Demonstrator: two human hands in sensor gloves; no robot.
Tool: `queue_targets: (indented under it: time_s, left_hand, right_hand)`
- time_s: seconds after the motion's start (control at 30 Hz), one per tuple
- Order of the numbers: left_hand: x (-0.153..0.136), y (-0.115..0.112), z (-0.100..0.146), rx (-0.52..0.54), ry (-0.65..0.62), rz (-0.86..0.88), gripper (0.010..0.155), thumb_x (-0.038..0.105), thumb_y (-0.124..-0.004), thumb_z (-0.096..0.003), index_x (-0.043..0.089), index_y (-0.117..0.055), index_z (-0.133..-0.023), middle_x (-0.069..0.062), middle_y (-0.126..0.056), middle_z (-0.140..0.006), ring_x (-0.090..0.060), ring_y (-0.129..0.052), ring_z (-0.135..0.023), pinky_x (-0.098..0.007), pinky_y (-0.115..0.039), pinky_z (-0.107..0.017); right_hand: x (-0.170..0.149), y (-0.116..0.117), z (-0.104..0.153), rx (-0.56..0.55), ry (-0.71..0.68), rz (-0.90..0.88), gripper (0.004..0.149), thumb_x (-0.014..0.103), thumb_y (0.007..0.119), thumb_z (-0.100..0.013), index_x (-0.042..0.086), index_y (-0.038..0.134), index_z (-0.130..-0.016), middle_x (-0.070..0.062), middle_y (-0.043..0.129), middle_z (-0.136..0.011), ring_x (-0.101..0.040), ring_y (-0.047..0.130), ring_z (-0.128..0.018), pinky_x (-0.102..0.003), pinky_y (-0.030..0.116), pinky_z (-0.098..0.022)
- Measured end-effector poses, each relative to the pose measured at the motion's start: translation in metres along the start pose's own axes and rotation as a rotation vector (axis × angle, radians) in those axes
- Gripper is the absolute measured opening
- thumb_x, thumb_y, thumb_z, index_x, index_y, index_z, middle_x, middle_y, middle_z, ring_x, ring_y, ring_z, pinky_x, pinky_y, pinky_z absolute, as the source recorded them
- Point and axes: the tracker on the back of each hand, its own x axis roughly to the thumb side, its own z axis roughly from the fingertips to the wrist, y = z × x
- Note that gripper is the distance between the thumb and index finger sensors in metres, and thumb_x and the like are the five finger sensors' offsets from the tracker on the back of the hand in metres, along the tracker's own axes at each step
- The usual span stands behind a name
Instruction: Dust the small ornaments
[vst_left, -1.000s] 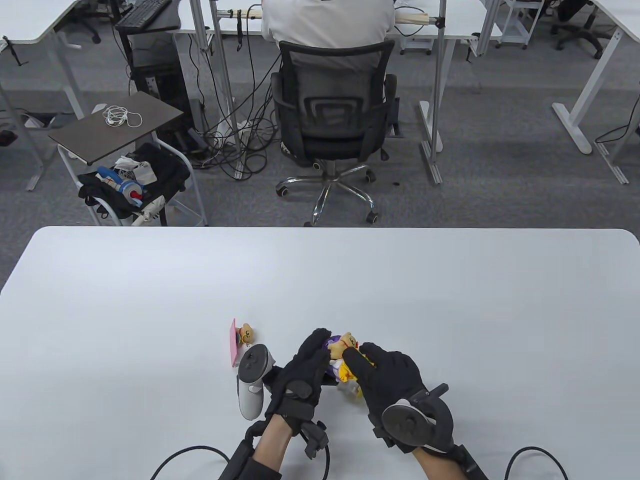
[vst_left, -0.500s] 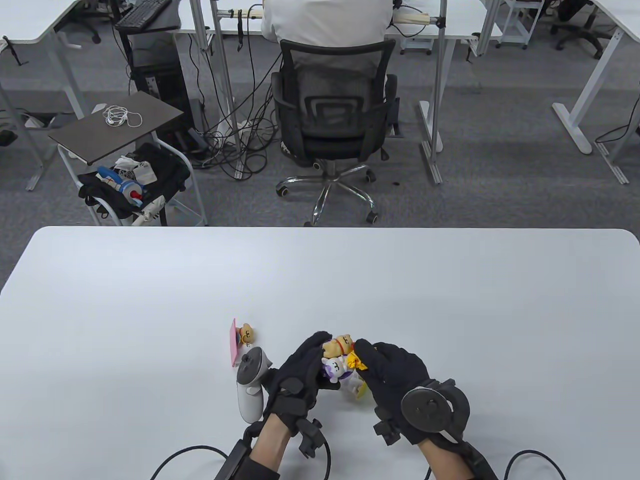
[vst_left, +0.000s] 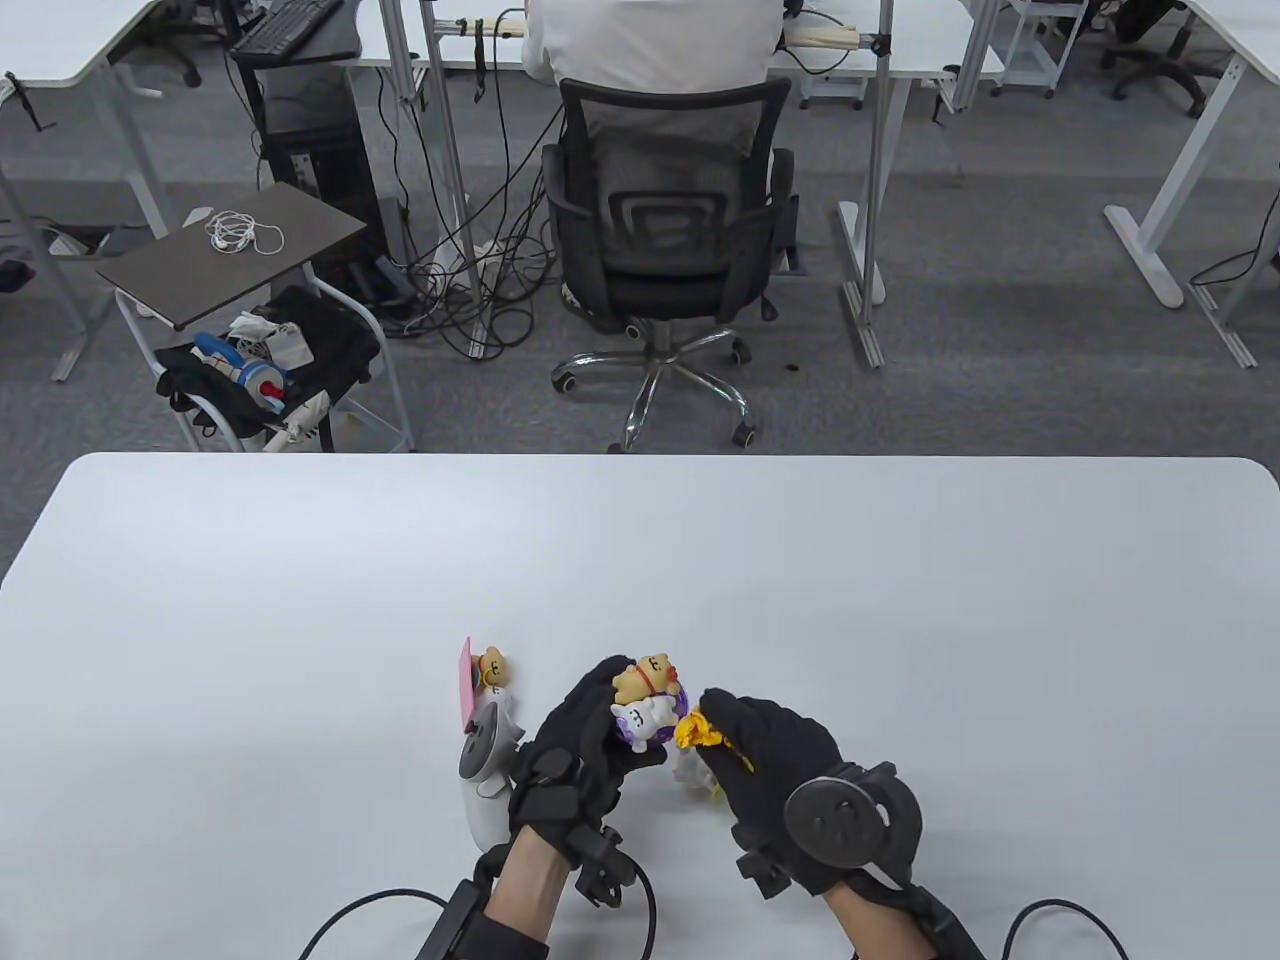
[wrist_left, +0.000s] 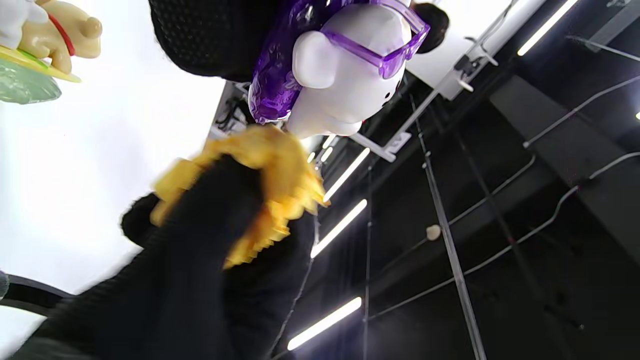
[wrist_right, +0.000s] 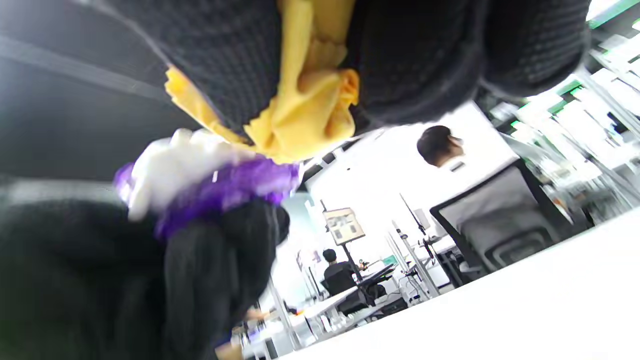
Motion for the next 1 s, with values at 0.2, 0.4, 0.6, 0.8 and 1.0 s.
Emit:
queue_targets:
  time_s: [0.2,0.4,0.6,0.8,1.0]
  left_hand:
    - [-0.006,-0.021,-0.009,-0.128,0.032,-0.007,0.055,0.038,-0.051,-0.0596,0.018,-0.037,-0.109,-0.012,-0.077,-0.091,-0.033,-0.081,-0.079,-0.038,-0.08,-0.056]
    - [0.0,-0.012,-0.002,-0.069,-0.005,0.023,0.054,0.039,-0.049,-0.0599,0.02,-0.036,-0.109,-0.012,-0.075,-0.091,-0.032,-0.079,-0.081,-0.038,-0.079,-0.059]
    - [-0.004,-0.002,0.001,0.004,-0.001,0.075,0.055,0.039,-0.048,-0.0601,0.021,-0.032,-0.109,-0.009,-0.073,-0.094,-0.031,-0.078,-0.084,-0.036,-0.08,-0.061]
    - [-0.009,-0.01,-0.004,-0.019,0.007,0.101,0.055,0.04,-0.048,-0.0601,0.021,-0.033,-0.109,-0.009,-0.074,-0.093,-0.03,-0.079,-0.081,-0.033,-0.081,-0.058]
    - [-0.005,0.001,0.001,0.053,-0.009,0.116,0.055,0.04,-0.047,-0.0601,0.021,-0.029,-0.109,-0.007,-0.072,-0.095,-0.027,-0.079,-0.084,-0.032,-0.082,-0.06]
  right_hand:
    - [-0.01,-0.011,0.003,-0.025,0.146,-0.17,0.05,0.036,0.084,-0.049,0.015,0.078,-0.094,-0.016,0.09,-0.072,-0.019,0.095,-0.037,-0.05,0.082,-0.045]
    - [0.004,-0.003,0.008,0.001,0.017,-0.078,0.049,0.037,0.086,-0.048,0.014,0.083,-0.091,-0.016,0.091,-0.068,-0.018,0.095,-0.034,-0.05,0.083,-0.044]
    - [0.015,0.004,0.009,0.038,-0.055,0.022,0.048,0.037,0.089,-0.047,0.017,0.085,-0.09,-0.015,0.093,-0.068,-0.019,0.096,-0.035,-0.051,0.083,-0.045]
    - [0.017,0.002,0.012,0.008,-0.011,-0.068,0.049,0.035,0.086,-0.048,0.017,0.08,-0.093,-0.016,0.089,-0.071,-0.021,0.095,-0.038,-0.052,0.081,-0.047]
    - [0.024,0.005,0.014,0.025,-0.113,0.059,0.049,0.035,0.089,-0.047,0.018,0.082,-0.092,-0.015,0.089,-0.073,-0.023,0.096,-0.042,-0.054,0.08,-0.049]
